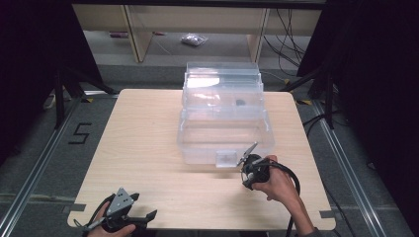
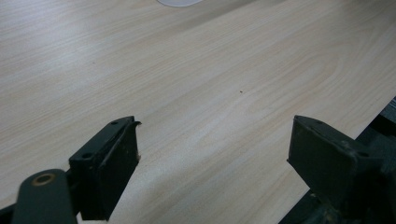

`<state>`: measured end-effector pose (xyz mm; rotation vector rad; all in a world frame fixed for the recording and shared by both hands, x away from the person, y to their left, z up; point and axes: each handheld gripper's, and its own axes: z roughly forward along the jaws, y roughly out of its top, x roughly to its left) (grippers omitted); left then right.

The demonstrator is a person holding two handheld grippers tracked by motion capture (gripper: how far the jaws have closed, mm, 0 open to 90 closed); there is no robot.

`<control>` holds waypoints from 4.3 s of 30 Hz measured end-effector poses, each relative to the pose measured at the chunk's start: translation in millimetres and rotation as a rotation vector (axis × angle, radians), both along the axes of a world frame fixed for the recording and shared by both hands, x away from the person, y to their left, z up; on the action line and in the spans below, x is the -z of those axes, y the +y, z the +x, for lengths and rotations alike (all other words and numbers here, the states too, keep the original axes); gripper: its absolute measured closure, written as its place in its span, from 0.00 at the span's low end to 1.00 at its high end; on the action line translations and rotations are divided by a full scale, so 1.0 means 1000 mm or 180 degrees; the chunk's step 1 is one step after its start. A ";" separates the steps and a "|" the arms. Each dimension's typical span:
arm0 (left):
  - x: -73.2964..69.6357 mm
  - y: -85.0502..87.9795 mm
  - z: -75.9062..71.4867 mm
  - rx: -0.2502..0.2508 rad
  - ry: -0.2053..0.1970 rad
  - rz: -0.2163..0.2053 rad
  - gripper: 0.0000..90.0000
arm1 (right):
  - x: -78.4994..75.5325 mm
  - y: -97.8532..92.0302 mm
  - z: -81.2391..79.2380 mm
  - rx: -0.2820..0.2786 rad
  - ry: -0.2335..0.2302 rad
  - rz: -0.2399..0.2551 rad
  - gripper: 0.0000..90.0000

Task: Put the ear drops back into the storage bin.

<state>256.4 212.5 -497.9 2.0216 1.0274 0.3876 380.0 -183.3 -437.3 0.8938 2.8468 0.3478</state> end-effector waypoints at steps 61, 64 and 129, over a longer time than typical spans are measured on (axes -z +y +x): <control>0.002 -0.003 0.003 0.0012 0.0033 -0.0067 0.17 | -0.094 -0.006 0.028 -0.0239 0.0015 0.0095 0.67; 0.002 -0.002 0.003 0.0005 0.0026 -0.0069 0.17 | -0.101 -0.006 0.035 -0.0251 0.0001 0.0079 0.67; 0.002 -0.001 0.004 0.0048 0.0050 -0.0054 0.17 | -0.023 -0.013 0.157 0.0718 0.0464 -0.0112 0.67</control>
